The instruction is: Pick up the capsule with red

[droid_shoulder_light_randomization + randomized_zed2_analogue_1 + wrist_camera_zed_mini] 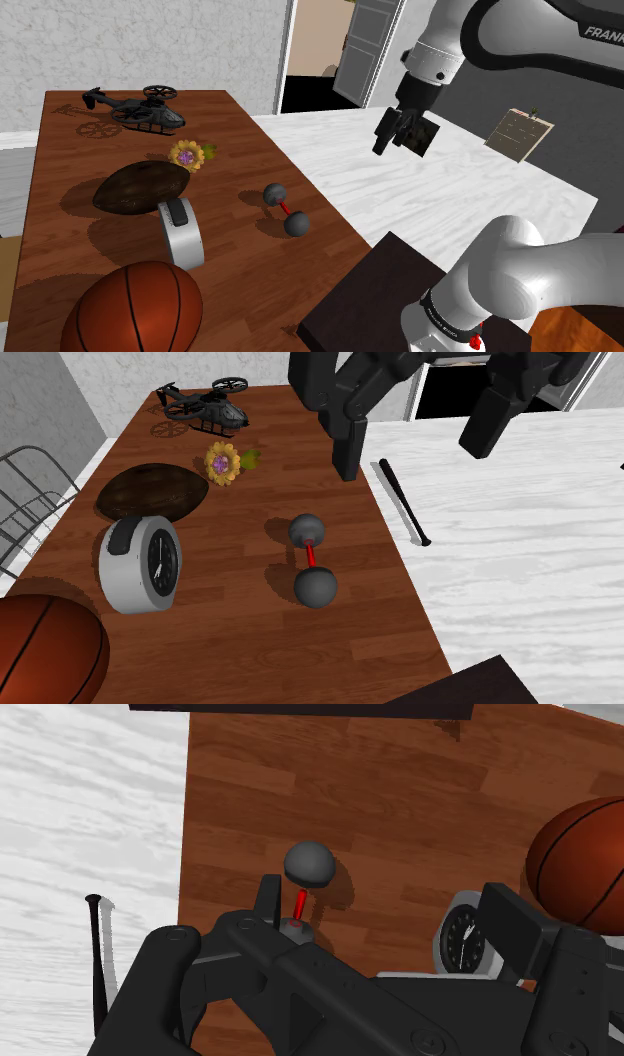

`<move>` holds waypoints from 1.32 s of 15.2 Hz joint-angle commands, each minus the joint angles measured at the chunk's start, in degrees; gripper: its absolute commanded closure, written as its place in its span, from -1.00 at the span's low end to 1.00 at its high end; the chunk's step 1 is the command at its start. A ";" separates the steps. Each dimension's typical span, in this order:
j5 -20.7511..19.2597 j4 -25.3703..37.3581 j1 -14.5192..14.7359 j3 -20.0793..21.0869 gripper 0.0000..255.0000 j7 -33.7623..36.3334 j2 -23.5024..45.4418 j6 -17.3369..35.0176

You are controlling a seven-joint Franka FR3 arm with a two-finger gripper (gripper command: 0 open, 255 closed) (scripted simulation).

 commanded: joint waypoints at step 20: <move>0.55 -4.25 -1.66 0.59 -1.00 2.58 34.08 37.07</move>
